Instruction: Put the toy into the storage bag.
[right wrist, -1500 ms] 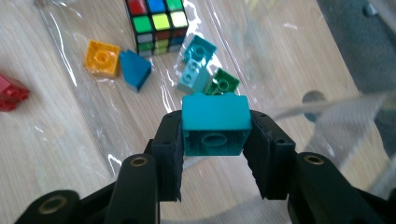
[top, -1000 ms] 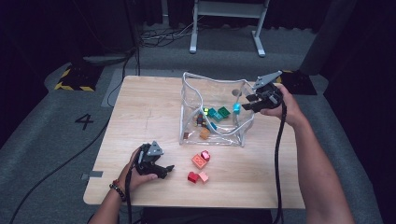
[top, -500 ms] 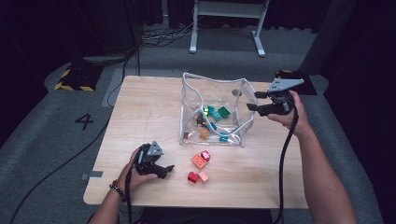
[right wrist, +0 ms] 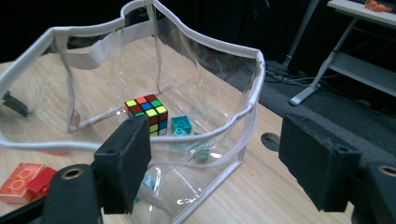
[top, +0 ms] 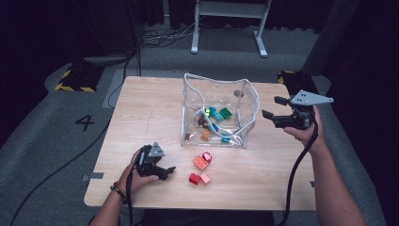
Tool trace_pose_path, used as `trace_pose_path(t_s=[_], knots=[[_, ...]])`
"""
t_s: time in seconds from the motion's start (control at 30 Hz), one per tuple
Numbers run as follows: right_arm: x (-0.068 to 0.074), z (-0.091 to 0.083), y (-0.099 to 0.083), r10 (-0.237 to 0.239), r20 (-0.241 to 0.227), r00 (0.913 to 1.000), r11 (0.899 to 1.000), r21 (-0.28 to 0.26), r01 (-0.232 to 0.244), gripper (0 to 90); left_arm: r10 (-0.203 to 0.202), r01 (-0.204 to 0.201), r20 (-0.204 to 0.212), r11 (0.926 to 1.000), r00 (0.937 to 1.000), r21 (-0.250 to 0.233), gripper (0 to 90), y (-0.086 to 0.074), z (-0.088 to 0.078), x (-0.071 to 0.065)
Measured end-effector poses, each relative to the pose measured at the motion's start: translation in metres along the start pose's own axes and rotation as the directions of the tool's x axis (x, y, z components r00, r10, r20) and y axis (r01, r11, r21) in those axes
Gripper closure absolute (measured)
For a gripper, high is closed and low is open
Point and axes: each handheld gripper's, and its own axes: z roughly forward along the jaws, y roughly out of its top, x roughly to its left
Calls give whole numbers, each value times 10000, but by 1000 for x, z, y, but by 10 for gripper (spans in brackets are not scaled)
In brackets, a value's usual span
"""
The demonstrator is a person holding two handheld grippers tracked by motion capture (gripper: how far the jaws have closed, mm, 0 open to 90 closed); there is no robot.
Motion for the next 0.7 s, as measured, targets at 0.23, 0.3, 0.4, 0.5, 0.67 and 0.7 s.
trace_pose_path(t_s=[0.23,0.3,0.4,0.5,0.67,0.7], knots=[[21,-18,-32,339,-408,9986,9983,-456,-357,285,41,-41,-22,10000,10000,8,139,0,0,0],[30,-19,-44,434,-530,9977,9982,-392,-455,298,58,-58,-36,10000,10000,13,139,0,0,0],[43,-17,-62,465,-796,9957,9985,-235,-485,314,54,-54,-35,10000,10000,10,139,0,0,0],[60,-10,-75,277,-1105,9935,9996,82,-269,350,80,-80,-36,10000,10000,21,139,0,0,0],[89,14,-88,166,-1991,9798,9992,382,-92,370,79,-79,-36,10000,10000,28,139,0,0,0],[95,20,-90,89,-2223,9749,9987,503,23,370,82,-82,-35,10000,10000,30,139,0,0,0]])
